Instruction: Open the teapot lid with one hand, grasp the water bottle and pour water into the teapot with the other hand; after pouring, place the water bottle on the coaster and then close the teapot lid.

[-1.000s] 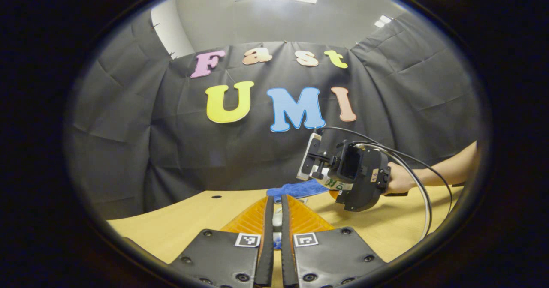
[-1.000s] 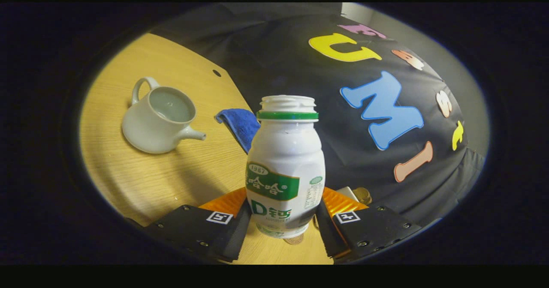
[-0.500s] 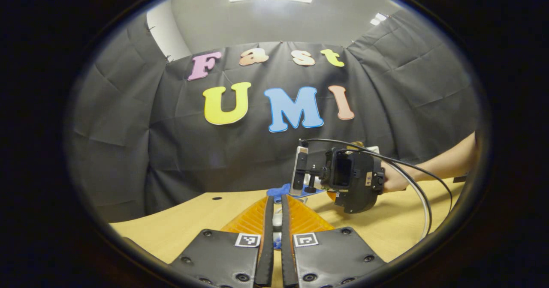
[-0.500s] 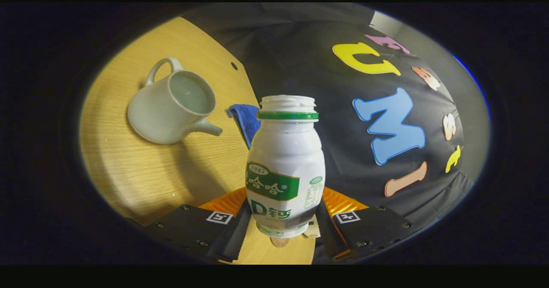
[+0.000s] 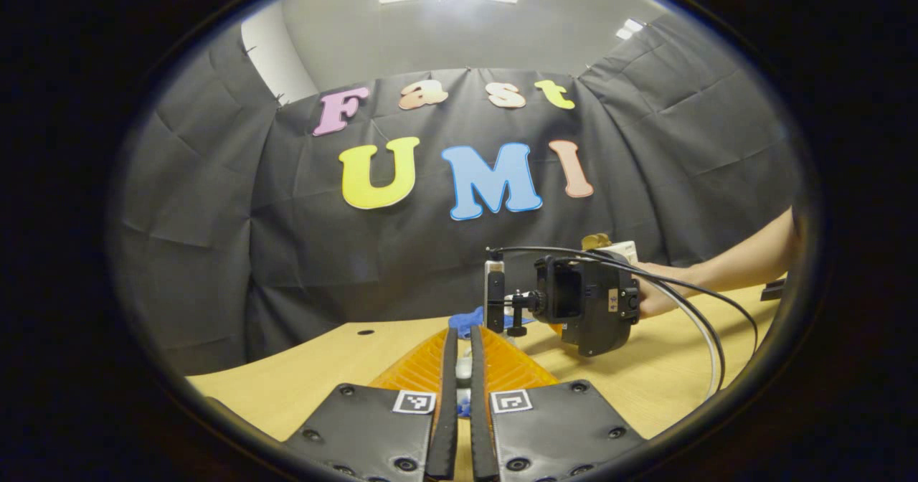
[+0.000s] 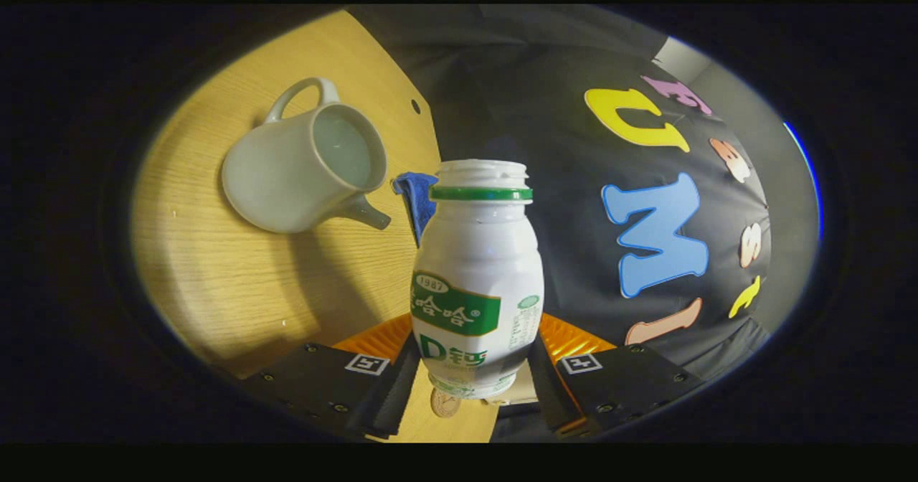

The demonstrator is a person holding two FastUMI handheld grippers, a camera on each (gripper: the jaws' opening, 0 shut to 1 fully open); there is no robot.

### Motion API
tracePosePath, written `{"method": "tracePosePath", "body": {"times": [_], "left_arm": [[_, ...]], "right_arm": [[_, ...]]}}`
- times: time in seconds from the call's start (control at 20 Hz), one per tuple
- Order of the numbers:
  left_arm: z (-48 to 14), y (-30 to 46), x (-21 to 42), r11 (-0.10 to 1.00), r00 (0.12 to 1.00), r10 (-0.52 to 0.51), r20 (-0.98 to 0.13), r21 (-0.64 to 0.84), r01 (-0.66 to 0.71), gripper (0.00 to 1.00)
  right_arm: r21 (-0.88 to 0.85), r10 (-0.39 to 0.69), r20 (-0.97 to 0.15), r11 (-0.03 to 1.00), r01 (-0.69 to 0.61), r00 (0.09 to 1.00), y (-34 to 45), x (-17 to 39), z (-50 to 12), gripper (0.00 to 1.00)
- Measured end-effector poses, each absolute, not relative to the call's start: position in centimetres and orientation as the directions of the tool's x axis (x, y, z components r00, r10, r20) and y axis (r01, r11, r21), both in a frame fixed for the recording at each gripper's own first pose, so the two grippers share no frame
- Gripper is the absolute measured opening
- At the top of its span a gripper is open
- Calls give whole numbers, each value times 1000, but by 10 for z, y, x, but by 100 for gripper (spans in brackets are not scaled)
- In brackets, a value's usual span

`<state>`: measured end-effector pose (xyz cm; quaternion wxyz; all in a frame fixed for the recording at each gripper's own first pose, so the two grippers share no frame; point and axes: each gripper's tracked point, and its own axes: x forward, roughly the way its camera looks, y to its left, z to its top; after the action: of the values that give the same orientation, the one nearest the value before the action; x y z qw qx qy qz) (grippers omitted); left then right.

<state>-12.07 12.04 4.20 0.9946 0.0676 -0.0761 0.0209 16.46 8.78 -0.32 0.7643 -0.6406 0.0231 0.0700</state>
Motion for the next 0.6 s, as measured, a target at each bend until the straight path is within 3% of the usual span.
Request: {"method": "tracePosePath", "body": {"times": [0.35,0.4,0.6], "left_arm": [[42,120,-121,989,988,30,154,140,-52,14],[41,120,-121,989,988,30,150,140,-51,18],[42,121,-121,988,988,34,150,143,-55,14]], "right_arm": [[-994,91,-93,44,-98,991,91,168,3,72],[-995,95,-91,35,-94,991,92,168,3,72],[-997,111,-73,-27,-70,991,96,168,7,72]]}}
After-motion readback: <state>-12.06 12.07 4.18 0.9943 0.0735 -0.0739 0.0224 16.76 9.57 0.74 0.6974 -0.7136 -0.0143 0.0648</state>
